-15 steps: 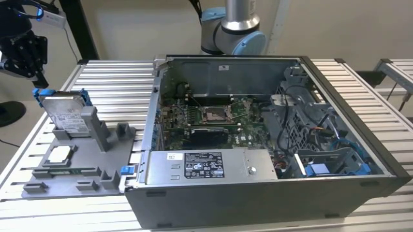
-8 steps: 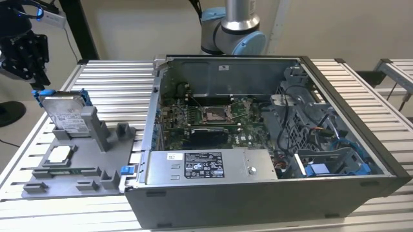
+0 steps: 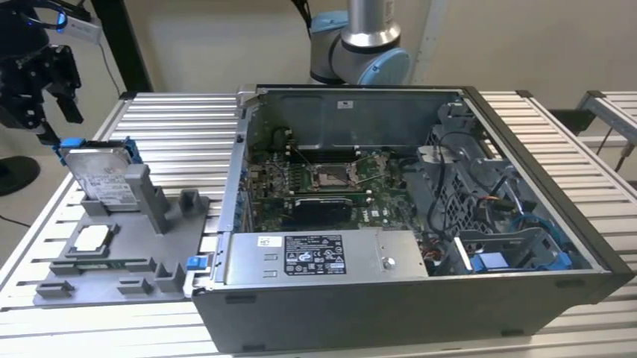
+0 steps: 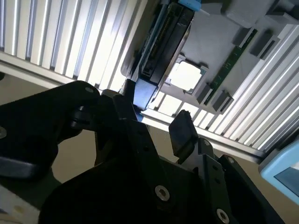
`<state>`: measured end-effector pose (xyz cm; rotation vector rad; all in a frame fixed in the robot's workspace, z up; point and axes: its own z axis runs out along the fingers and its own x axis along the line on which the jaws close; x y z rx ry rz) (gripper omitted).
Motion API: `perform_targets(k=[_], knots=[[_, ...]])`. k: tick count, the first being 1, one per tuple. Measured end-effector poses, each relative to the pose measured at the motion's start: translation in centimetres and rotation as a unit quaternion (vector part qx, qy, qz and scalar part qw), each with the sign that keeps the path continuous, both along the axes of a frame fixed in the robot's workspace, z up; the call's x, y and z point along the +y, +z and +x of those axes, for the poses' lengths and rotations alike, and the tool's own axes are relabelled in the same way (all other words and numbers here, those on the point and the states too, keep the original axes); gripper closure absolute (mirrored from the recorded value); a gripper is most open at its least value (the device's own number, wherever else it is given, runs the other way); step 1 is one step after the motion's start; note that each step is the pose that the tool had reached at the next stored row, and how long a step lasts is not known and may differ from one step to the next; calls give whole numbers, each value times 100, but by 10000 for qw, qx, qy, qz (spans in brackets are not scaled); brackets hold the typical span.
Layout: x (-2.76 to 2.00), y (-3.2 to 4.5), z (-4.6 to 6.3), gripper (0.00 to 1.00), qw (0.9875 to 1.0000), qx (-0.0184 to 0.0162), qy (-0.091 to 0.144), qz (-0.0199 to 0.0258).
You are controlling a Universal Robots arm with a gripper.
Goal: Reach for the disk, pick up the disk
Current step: 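Pick up the disk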
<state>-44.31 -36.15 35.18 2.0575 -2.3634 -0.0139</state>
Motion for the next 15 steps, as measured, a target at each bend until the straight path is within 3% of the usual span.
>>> perform_targets(k=[7,15], knots=[[0,1,0,0,10000,1,6,-1],[1,-74,0,0,9996,-23,298,-2]])
